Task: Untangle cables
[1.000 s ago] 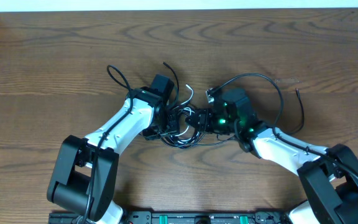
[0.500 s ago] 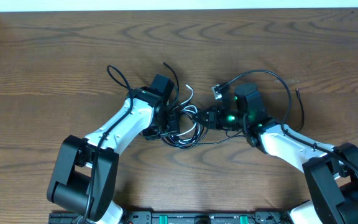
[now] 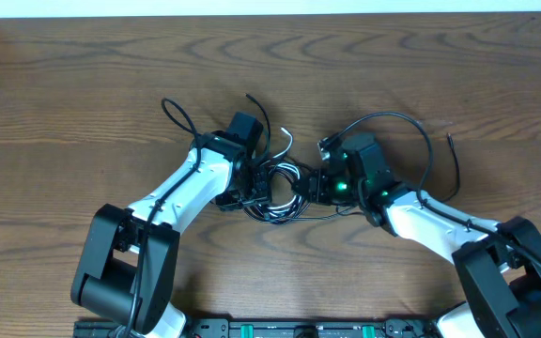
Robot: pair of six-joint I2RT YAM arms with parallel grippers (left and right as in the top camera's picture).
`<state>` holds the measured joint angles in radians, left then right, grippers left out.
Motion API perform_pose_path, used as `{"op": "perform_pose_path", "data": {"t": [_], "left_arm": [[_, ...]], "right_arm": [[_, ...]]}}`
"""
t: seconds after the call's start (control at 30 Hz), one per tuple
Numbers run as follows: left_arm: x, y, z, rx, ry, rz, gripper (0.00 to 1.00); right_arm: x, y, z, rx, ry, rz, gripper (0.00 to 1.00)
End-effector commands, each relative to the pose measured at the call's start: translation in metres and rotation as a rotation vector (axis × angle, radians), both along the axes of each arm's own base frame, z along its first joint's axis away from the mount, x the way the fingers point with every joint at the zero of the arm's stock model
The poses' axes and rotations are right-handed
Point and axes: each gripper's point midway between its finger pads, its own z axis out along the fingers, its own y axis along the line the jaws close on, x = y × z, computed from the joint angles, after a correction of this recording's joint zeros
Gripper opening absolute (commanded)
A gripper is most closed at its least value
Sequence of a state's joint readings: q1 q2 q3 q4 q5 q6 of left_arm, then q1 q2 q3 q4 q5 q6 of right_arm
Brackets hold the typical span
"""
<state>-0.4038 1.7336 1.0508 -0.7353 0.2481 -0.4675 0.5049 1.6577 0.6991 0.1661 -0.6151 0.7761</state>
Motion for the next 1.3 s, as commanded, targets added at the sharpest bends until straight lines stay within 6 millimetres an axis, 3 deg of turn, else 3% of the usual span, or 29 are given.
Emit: {"op": "perform_pose_path", "data": {"t": [0.0, 0.23, 0.47, 0.7, 0.8, 0.93, 1.03, 1.07, 1.27], "left_arm": [[-0.001, 0.004, -0.002, 0.017, 0.004, 0.002, 0.61], [-0.003, 0.004, -0.002, 0.016, 0.009, -0.015, 0.61], [-0.011, -0.009, 0.003, -0.093, 0.036, -0.105, 0.61], [-0.011, -0.015, 0.009, -0.200, 0.054, -0.114, 0.61], [-0.010, -0.014, 0.009, -0.200, 0.053, -0.110, 0.61], [-0.010, -0.014, 0.009, -0.199, 0.053, -0.111, 0.61], [-0.010, -0.013, 0.009, -0.197, 0.049, -0.120, 0.61], [-0.010, -0.013, 0.009, -0.197, 0.048, -0.124, 0.61], [-0.009, -0.012, 0.009, -0.190, 0.046, -0.123, 0.61]], "right_arm": [[0.004, 0.000, 0.002, -0.026, -0.042, -0.012, 0.05], [0.000, 0.003, -0.005, -0.014, -0.018, 0.014, 0.12], [-0.001, 0.020, 0.005, 0.094, -0.046, 0.092, 0.19], [-0.004, 0.023, -0.016, 0.103, -0.001, 0.111, 0.22], [-0.007, 0.035, -0.012, 0.194, -0.027, 0.189, 0.21], [-0.007, 0.046, 0.002, 0.323, -0.052, 0.247, 0.15], [0.000, 0.041, -0.001, 0.318, -0.005, 0.195, 0.08], [0.001, 0.039, -0.001, 0.321, 0.001, 0.191, 0.01], [0.007, 0.033, 0.016, 0.353, -0.037, 0.200, 0.01]]}}
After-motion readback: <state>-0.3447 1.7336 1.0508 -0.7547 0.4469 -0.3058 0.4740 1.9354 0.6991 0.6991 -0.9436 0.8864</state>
